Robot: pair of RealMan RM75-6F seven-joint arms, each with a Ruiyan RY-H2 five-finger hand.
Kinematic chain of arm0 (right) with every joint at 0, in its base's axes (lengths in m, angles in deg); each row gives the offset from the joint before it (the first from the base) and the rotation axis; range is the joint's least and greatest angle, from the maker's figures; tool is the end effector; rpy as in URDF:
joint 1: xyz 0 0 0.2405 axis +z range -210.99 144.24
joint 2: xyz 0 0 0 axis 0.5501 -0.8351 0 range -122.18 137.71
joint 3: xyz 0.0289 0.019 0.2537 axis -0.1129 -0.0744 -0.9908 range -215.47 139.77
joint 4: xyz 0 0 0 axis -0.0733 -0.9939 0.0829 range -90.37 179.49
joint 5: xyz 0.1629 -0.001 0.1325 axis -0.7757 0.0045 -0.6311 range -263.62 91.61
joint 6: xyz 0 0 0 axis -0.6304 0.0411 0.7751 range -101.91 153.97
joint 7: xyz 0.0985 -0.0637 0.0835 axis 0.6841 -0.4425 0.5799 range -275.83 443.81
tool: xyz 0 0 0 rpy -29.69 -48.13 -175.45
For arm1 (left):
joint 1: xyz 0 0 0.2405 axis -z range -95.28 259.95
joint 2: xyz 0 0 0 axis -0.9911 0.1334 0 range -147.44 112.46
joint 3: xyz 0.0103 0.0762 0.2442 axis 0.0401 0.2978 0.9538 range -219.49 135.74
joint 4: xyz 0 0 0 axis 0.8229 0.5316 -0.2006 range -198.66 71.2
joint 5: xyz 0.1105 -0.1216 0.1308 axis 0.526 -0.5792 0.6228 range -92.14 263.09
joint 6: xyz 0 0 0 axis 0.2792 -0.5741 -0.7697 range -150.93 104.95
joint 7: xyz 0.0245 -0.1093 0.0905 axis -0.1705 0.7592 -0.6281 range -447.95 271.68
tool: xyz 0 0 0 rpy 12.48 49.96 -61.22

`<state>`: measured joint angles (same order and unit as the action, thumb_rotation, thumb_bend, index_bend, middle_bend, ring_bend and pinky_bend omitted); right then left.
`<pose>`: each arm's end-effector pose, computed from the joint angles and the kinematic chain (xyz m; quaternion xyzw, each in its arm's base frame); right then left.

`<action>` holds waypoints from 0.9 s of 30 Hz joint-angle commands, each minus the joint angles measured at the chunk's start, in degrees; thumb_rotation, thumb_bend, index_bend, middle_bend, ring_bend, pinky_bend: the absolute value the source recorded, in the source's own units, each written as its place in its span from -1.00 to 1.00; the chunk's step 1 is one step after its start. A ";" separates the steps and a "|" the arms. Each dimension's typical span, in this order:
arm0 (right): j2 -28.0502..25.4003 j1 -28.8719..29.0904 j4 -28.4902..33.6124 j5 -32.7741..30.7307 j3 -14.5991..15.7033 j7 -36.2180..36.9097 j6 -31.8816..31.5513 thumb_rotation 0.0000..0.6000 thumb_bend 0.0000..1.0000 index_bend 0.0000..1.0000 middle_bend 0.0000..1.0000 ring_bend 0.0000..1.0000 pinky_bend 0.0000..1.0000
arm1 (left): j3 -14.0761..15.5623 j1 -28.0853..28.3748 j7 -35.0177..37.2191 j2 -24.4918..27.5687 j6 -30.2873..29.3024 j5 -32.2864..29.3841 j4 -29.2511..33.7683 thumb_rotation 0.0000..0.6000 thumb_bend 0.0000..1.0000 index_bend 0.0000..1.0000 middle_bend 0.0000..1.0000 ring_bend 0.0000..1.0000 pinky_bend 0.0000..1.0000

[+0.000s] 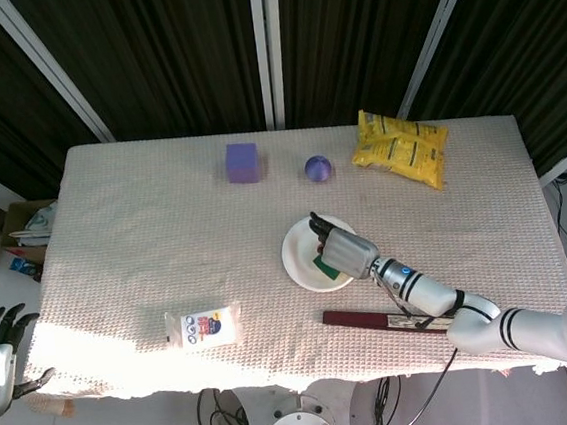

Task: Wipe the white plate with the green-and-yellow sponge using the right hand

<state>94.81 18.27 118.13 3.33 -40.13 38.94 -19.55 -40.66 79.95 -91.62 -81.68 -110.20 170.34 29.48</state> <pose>-0.1333 -0.3533 -0.0347 0.8957 0.1103 0.1940 0.3847 -0.3325 0.1248 0.1538 -0.5781 -0.4249 -0.3226 0.6174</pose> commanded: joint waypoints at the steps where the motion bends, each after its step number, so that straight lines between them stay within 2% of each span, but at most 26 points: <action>1: -1.43 -0.66 2.02 -0.84 -1.47 0.80 -2.39 1.00 -0.48 -0.01 -0.23 -0.82 -0.97 | -0.07 0.04 0.07 -0.07 0.06 -0.03 -0.08 1.00 -0.84 -0.54 -0.80 -0.89 -0.79; 5: -1.53 -0.46 3.63 -1.26 -2.17 1.47 -2.99 1.00 -0.48 -0.01 -0.23 -0.82 -0.97 | -0.14 0.13 -0.06 -0.10 0.05 0.13 -0.08 1.00 -0.83 -0.54 -0.80 -0.89 -0.79; 16: 2.11 0.33 -1.00 -1.38 0.61 -3.05 0.32 1.00 -0.48 0.00 -0.22 -0.82 -0.98 | 0.12 -0.30 0.61 -0.43 0.03 0.02 -0.74 1.00 -0.84 -0.54 -0.80 -0.89 -0.79; 27: -0.89 -1.49 -2.51 -4.71 0.34 -6.35 -0.71 1.00 -0.48 0.06 -0.19 -0.80 -1.00 | 0.07 0.06 1.14 -0.60 0.43 0.45 -1.31 1.00 -0.84 -0.54 -0.80 -0.89 -0.79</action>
<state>94.07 16.88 115.76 -1.26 -39.69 32.77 -20.15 -40.60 80.04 -90.49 -82.27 -109.75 170.80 28.18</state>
